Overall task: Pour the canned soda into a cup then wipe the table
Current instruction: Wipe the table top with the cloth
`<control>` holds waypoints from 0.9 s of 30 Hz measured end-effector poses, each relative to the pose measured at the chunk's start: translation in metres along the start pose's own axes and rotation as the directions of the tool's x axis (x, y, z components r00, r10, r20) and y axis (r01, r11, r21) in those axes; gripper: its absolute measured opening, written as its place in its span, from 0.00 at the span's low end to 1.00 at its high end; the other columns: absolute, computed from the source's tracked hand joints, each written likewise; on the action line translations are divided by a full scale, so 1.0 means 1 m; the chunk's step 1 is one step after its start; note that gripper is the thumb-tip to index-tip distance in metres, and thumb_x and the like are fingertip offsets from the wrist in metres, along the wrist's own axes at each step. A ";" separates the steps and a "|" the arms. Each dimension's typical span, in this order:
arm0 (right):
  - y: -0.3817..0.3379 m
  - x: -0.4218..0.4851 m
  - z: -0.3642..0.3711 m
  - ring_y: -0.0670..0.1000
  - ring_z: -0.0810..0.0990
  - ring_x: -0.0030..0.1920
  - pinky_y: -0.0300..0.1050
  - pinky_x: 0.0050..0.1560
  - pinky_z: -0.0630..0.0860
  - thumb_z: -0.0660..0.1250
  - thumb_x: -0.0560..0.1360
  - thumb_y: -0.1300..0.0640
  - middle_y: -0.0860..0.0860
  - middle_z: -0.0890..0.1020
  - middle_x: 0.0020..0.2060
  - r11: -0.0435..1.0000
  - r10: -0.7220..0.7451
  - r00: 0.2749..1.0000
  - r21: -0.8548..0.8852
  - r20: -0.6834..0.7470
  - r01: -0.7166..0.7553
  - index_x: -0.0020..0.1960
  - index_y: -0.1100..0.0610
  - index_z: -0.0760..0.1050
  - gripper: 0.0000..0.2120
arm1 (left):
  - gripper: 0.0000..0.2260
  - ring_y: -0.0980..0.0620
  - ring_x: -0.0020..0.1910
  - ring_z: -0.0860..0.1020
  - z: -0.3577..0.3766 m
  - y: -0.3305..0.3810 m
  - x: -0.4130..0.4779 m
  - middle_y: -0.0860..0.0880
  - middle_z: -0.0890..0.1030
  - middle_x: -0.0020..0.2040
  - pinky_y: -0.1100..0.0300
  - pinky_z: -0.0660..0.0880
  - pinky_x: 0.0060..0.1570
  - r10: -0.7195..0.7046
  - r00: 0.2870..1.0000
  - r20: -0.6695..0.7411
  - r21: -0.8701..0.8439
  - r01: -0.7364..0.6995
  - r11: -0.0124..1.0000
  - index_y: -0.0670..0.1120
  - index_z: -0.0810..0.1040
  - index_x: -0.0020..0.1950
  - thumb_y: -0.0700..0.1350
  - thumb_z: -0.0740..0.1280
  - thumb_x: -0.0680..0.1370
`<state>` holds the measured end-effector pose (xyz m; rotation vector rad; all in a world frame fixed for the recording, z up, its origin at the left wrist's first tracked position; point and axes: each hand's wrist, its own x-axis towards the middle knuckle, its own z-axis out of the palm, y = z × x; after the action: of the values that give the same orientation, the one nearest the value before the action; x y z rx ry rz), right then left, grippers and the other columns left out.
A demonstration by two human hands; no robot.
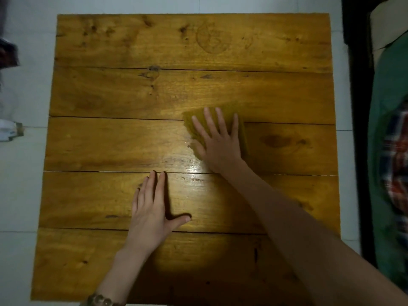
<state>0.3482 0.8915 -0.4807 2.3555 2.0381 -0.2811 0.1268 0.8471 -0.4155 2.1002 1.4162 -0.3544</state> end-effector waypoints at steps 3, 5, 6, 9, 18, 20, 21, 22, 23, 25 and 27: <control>-0.020 -0.003 0.003 0.59 0.59 0.74 0.71 0.69 0.50 0.49 0.77 0.39 0.54 0.62 0.74 0.982 -0.188 0.982 0.008 -0.002 0.188 0.74 0.48 0.61 0.28 | 0.55 0.47 0.76 0.43 -0.004 -0.002 0.000 0.47 0.44 0.78 0.50 0.42 0.72 -0.049 0.999 -0.012 0.007 0.049 0.999 0.50 0.40 0.77 0.71 0.65 0.61; -0.022 -0.020 0.004 0.59 0.58 0.74 0.71 0.68 0.50 0.50 0.77 0.39 0.54 0.63 0.74 0.956 -0.291 0.957 0.028 -0.008 0.291 0.74 0.48 0.61 0.28 | 0.57 0.46 0.76 0.44 -0.006 -0.004 -0.001 0.46 0.44 0.78 0.48 0.43 0.72 -0.076 0.997 -0.013 0.001 0.076 0.997 0.49 0.41 0.78 0.70 0.67 0.60; -0.020 -0.030 0.005 0.59 0.58 0.74 0.71 0.69 0.49 0.50 0.77 0.39 0.54 0.62 0.74 0.943 -0.332 0.943 0.030 -0.004 0.332 0.74 0.48 0.60 0.28 | 0.57 0.46 0.76 0.44 -0.007 -0.004 -0.002 0.45 0.44 0.78 0.47 0.43 0.72 -0.082 0.997 -0.008 0.001 0.082 0.997 0.49 0.41 0.78 0.69 0.69 0.60; -0.012 -0.070 0.011 0.58 0.55 0.75 0.71 0.69 0.47 0.50 0.77 0.39 0.53 0.58 0.75 0.913 -0.407 0.913 0.027 0.034 0.406 0.75 0.48 0.56 0.28 | 0.58 0.46 0.76 0.43 -0.007 -0.004 -0.004 0.45 0.43 0.78 0.47 0.43 0.72 -0.070 0.998 0.004 0.025 0.070 0.997 0.50 0.39 0.77 0.67 0.71 0.61; 0.059 -0.171 0.010 0.56 0.55 0.74 0.72 0.68 0.49 0.51 0.76 0.38 0.51 0.57 0.75 0.952 -0.291 0.951 -0.068 0.103 0.299 0.76 0.44 0.52 0.29 | 0.57 0.46 0.76 0.38 0.009 0.008 -0.005 0.45 0.39 0.77 0.48 0.39 0.71 -0.018 0.998 0.059 0.141 0.010 0.990 0.53 0.31 0.73 0.69 0.69 0.62; 0.065 -0.157 0.003 0.58 0.56 0.74 0.73 0.67 0.50 0.50 0.77 0.39 0.52 0.60 0.75 0.981 -0.178 0.979 -0.062 0.095 0.184 0.75 0.44 0.54 0.28 | 0.58 0.46 0.76 0.38 0.009 0.009 -0.004 0.44 0.39 0.77 0.48 0.39 0.71 -0.025 0.998 0.058 0.137 0.017 0.990 0.52 0.32 0.73 0.68 0.70 0.61; 0.066 -0.143 0.000 0.58 0.57 0.74 0.74 0.67 0.51 0.49 0.77 0.39 0.52 0.61 0.75 0.992 -0.114 0.990 -0.050 0.086 0.118 0.75 0.44 0.55 0.27 | 0.58 0.45 0.76 0.38 0.009 0.009 -0.004 0.44 0.39 0.77 0.48 0.39 0.71 -0.026 0.998 0.059 0.135 0.018 0.991 0.51 0.33 0.74 0.68 0.71 0.61; 0.065 -0.126 -0.003 0.59 0.58 0.74 0.74 0.66 0.52 0.48 0.78 0.39 0.53 0.61 0.74 0.997 -0.059 0.995 -0.037 0.076 0.062 0.75 0.44 0.56 0.27 | 0.59 0.45 0.76 0.39 0.009 0.009 -0.004 0.44 0.40 0.77 0.48 0.39 0.71 -0.030 0.998 0.060 0.132 0.022 0.991 0.50 0.34 0.75 0.68 0.71 0.61; 0.061 -0.105 -0.004 0.59 0.59 0.74 0.75 0.66 0.51 0.47 0.78 0.39 0.53 0.61 0.74 0.999 -0.020 0.998 -0.025 0.065 0.022 0.75 0.45 0.57 0.27 | 0.59 0.45 0.76 0.38 0.009 0.009 -0.004 0.44 0.39 0.77 0.48 0.39 0.71 -0.037 0.998 0.060 0.130 0.029 0.991 0.49 0.35 0.75 0.67 0.72 0.61; 0.048 -0.063 -0.005 0.60 0.59 0.74 0.75 0.66 0.49 0.45 0.78 0.38 0.55 0.61 0.74 1.000 0.023 0.998 -0.009 0.054 -0.023 0.74 0.45 0.58 0.27 | 0.60 0.47 0.76 0.38 0.010 0.009 -0.003 0.45 0.39 0.77 0.48 0.39 0.71 -0.048 0.997 0.062 0.127 0.040 0.991 0.49 0.34 0.75 0.67 0.72 0.61; 0.030 -0.028 -0.005 0.61 0.59 0.73 0.75 0.65 0.48 0.45 0.77 0.37 0.56 0.62 0.74 1.000 0.031 0.998 -0.004 0.052 -0.031 0.74 0.45 0.59 0.28 | 0.61 0.49 0.75 0.37 0.010 0.009 -0.004 0.46 0.39 0.77 0.50 0.38 0.70 -0.055 0.997 0.055 0.119 0.048 0.992 0.49 0.33 0.75 0.66 0.73 0.60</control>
<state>0.3745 0.8597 -0.4749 2.3497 1.9757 -0.3348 0.1347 0.8361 -0.4186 2.1312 1.4493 -0.5262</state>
